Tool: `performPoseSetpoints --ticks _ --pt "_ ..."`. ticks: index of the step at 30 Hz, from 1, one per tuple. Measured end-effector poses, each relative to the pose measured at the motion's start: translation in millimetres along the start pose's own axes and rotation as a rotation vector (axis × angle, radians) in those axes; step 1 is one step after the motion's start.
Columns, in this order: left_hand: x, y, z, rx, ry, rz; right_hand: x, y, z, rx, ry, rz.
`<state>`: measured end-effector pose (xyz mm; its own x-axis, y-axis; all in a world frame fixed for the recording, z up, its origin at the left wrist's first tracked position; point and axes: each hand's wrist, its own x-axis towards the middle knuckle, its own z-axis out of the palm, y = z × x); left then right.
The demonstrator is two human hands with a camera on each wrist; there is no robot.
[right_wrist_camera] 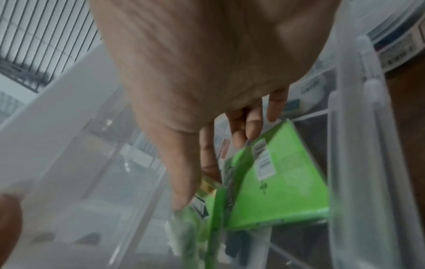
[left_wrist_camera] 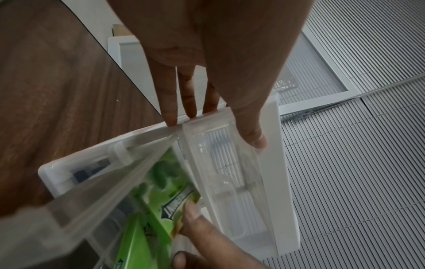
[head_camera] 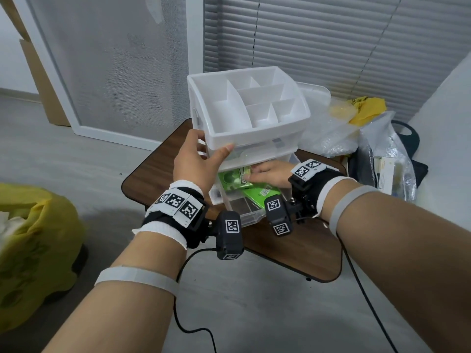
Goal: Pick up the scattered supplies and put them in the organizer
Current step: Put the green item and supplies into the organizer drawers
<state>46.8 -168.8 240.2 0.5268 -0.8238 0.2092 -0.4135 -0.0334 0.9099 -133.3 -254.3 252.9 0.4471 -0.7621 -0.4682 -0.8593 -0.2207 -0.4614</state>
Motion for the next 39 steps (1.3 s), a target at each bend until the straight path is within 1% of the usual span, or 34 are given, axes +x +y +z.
performPoseSetpoints --ticks 2,3,6,13,16,19,21,23,24,26,28,30,32,33,35,37,39 --pt "0 0 0 0.005 0.001 0.002 1 -4 3 -0.007 0.031 0.025" --pt "-1 0 0 0.007 -0.001 0.002 2 -6 5 -0.01 0.039 0.066" --pt "-1 0 -1 0.006 -0.011 -0.002 5 -10 7 0.065 0.081 0.155" --pt "-1 0 -3 -0.01 -0.013 -0.009 -9 7 -12 0.167 0.02 0.298" --pt "-1 1 -2 -0.017 -0.013 -0.012 -13 10 -11 0.195 0.086 0.291" --pt "-2 1 -2 -0.022 -0.016 -0.015 -13 10 -3 0.212 0.191 0.237" --pt "-2 1 -2 -0.025 -0.013 -0.017 -10 12 3 0.187 0.204 0.17" --pt "-3 1 -2 -0.025 -0.016 -0.017 -7 12 5 0.091 0.194 0.096" --pt "-3 2 -2 -0.023 -0.019 -0.017 -10 8 5 0.009 0.171 0.099" --pt "-3 2 -3 -0.025 -0.023 -0.021 -11 4 8 -0.191 0.132 0.181" --pt "-3 2 -3 -0.025 -0.024 -0.023 -11 -2 13 -0.313 0.111 0.26" --pt "-3 3 -3 -0.02 -0.023 -0.023 -10 -8 20 -0.382 0.102 0.28" --pt "-3 3 -3 -0.015 -0.024 -0.027 -11 -16 28 -0.483 0.085 0.241" --pt "-3 3 -3 -0.013 -0.025 -0.03 -11 -17 31 -0.49 0.105 0.205" --pt "-3 3 -3 -0.01 -0.029 -0.032 -7 -24 33 -0.426 0.187 0.141" --pt "-4 3 -3 -0.018 -0.031 -0.031 2 -31 41 -0.329 0.231 0.129" --pt "-4 2 -3 -0.021 -0.03 -0.031 12 -36 48 -0.254 0.239 0.073"
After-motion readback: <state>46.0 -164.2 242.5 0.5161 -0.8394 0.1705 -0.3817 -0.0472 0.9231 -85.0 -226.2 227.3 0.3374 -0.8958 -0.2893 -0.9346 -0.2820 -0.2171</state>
